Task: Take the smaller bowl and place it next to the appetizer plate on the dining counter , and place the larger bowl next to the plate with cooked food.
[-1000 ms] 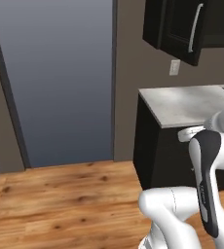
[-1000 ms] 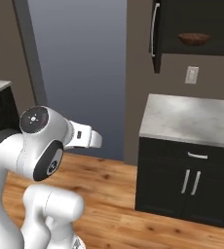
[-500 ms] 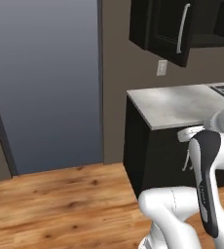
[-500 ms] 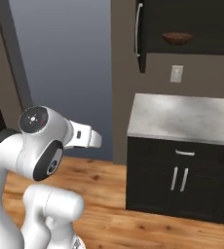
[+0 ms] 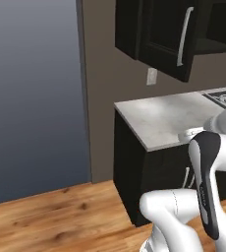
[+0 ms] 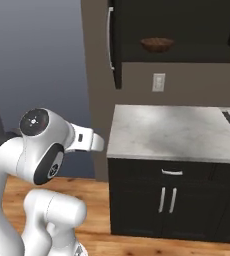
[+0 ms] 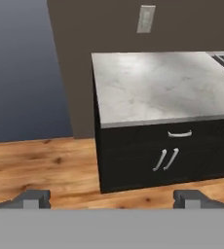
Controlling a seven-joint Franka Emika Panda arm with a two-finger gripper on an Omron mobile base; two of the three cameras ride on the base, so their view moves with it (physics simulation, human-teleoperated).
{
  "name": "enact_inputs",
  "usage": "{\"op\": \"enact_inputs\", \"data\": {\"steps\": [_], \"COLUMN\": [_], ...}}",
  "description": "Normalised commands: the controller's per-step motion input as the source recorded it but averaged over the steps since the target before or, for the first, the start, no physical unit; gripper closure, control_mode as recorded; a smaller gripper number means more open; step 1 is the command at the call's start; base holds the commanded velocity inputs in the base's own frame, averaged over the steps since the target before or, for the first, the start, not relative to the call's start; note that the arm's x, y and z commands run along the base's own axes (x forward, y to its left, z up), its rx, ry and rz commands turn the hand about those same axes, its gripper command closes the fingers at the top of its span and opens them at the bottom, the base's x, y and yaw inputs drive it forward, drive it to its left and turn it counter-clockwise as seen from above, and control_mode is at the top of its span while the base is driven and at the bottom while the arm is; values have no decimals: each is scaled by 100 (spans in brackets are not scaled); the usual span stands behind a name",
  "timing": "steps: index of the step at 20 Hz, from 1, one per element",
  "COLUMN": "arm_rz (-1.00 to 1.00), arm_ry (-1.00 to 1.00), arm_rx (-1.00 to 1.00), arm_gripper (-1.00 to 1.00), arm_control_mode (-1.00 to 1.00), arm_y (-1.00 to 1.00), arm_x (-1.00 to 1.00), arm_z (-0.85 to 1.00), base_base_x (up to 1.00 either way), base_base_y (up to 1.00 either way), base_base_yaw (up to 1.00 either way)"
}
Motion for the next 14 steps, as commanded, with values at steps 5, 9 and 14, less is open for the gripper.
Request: {"op": "enact_inputs", "data": {"steps": [5,9,14], "arm_rz": [0,0,0], "arm_ry": [0,0,0], "arm_rx": [0,0,0], "arm_gripper": [-100,-100,-100], "arm_control_mode": [100,100,100], "arm_y": [0,0,0], "arm_x": [0,0,0], "arm_z": [0,0,0], "base_base_x": [10,2,22], "base_base_y": [-61,-71,-64], "base_base_yaw": [-19,-14,-9]}}
